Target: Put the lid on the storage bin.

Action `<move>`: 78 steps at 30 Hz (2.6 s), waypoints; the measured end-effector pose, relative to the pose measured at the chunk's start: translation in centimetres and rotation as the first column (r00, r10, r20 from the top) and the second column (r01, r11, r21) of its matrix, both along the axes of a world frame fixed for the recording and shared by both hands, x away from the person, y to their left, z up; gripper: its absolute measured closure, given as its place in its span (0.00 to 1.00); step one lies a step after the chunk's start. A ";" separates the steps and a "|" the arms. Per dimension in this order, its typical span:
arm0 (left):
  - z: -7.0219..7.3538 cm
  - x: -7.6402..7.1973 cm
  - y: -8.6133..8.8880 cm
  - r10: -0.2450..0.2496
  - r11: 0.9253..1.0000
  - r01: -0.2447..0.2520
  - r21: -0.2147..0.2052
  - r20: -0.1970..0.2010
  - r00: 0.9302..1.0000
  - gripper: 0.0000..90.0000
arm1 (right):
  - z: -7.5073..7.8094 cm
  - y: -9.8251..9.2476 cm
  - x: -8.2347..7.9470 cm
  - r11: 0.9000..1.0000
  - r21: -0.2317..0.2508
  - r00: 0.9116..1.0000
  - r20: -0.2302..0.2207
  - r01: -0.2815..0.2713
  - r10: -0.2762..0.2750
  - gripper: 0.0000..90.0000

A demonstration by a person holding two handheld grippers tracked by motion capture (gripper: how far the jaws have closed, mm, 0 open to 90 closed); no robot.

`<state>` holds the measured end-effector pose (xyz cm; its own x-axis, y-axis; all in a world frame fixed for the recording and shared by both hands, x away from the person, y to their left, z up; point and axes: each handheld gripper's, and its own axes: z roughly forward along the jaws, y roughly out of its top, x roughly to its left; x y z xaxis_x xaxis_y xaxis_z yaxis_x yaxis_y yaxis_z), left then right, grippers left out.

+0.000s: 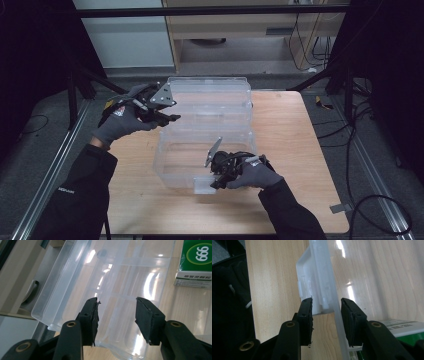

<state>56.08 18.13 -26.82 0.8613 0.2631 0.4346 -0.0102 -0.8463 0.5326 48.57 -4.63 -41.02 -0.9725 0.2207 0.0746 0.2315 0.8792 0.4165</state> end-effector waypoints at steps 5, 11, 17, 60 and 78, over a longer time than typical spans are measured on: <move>-0.3 1.4 -1.3 -0.024 0.999 0.025 0.022 -0.015 1.000 0.59 | 0.0 0.1 0.1 1.000 -0.004 1.000 0.000 -0.006 0.006 0.70; -0.5 2.9 -2.6 -0.042 0.998 0.043 0.045 -0.028 0.999 0.61 | 0.0 0.0 0.2 1.000 -0.002 1.000 -0.009 -0.013 0.012 0.70; -1.3 4.1 -3.8 -0.068 0.991 0.073 0.114 -0.050 0.996 0.62 | 0.0 0.0 0.2 1.000 0.001 1.000 -0.010 -0.015 0.015 0.70; -3.2 6.6 -6.2 -0.098 0.951 0.132 0.281 -0.132 0.986 0.93 | -0.1 0.1 0.5 1.000 0.000 0.999 -0.020 -0.025 0.025 0.70; -2.7 5.6 -6.5 -0.121 0.949 0.154 0.275 -0.132 0.984 0.97 | -0.1 0.1 0.4 1.000 -0.001 1.000 -0.018 -0.020 0.020 0.71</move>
